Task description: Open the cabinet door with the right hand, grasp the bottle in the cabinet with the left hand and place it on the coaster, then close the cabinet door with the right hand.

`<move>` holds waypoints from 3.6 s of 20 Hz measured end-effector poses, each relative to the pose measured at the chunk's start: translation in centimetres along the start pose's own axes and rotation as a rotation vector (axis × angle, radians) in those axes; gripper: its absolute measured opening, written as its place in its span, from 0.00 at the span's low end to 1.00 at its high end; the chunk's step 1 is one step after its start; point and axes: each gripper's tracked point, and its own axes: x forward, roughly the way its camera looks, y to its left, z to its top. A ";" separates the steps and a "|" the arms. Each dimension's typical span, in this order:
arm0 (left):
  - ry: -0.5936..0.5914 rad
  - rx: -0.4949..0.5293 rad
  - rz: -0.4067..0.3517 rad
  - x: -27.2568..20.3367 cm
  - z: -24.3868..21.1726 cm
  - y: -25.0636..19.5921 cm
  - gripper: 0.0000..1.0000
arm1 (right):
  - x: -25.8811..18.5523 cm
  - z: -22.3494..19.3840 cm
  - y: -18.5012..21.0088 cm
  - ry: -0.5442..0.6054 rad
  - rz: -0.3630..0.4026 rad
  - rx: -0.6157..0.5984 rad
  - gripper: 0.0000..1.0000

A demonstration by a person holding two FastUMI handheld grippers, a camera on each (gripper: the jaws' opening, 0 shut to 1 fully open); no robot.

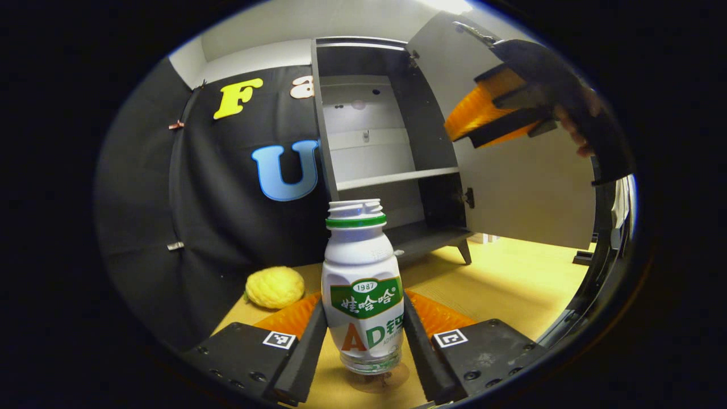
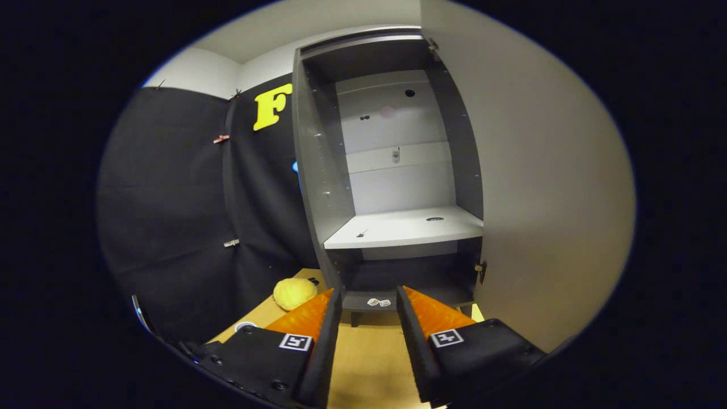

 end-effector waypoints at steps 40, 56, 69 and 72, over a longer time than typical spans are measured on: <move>-0.179 0.033 -0.082 -2.1 12.7 -0.8 0.96 | -5.1 3.0 1.3 -0.006 -0.057 -0.142 0.98; -0.210 -0.030 -0.331 -5.8 28.3 -13.7 0.96 | -26.4 12.3 -15.1 -0.136 -0.371 -0.009 0.94; -0.150 -0.064 -0.190 -5.1 26.8 -15.4 0.96 | -20.0 16.4 -22.6 -0.198 -0.240 -0.035 0.98; -0.131 -0.054 -0.166 -5.3 26.2 -15.1 0.99 | -19.3 16.2 -21.4 -0.182 -0.194 -0.061 0.90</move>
